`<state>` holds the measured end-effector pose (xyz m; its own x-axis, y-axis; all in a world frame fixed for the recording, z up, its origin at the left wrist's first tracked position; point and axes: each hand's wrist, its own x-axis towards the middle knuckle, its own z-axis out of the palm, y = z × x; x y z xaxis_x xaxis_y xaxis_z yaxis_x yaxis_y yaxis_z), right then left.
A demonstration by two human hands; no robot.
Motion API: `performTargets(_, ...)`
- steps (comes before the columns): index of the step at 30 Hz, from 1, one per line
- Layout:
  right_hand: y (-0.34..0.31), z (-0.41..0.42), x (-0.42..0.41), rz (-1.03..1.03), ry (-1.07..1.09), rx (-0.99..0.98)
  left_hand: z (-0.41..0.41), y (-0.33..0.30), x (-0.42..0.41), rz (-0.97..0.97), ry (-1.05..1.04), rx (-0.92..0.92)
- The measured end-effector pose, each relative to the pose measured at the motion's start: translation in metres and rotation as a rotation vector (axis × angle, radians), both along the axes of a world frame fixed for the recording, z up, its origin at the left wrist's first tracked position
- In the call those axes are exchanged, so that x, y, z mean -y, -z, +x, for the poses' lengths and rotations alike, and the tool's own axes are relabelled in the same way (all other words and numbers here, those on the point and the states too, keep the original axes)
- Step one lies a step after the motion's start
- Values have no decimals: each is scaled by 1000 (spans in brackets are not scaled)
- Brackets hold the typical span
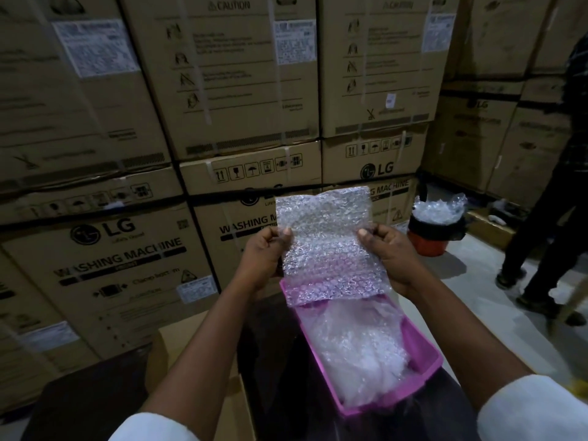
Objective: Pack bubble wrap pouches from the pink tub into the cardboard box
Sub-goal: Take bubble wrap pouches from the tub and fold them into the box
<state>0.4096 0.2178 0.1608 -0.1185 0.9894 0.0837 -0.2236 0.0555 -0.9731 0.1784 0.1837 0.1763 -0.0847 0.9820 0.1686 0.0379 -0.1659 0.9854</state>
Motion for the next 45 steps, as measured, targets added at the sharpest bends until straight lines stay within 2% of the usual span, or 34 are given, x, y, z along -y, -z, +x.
performTargets(5,-15,-3,6,53,40,15,-7,-12,15,-71,134,10)
performTargets(10,-26,-10,12,76,-1,25,-18,-19,23,-25,89,29)
performTargets(16,-34,-20,28,89,-180,116,-31,-32,40,33,74,-16)
performTargets(22,-42,-34,37,147,-199,196,-53,-41,69,2,187,35)
performTargets(26,-43,-47,46,197,-218,116,-61,-38,82,30,87,-9)
performTargets(29,-42,-54,50,231,-132,107,-59,-37,85,28,35,-22)
performTargets(32,-39,-47,52,346,-56,134,-51,-38,86,29,-3,2)
performTargets(34,-37,-38,56,438,-111,147,-47,-40,85,22,-26,-4)
performTargets(37,-39,-19,67,572,-256,341,-38,-43,83,25,-35,26)
performTargets(39,-42,-10,77,691,-327,598,-31,-45,83,29,-49,17)
performTargets(41,-42,-7,81,790,-295,797,-28,-47,84,21,-40,-9)
performTargets(43,-41,-8,81,781,-168,753,-28,-45,82,-10,-25,-9)
performTargets(45,-45,-7,76,595,-41,493,-28,-41,82,-39,11,33)
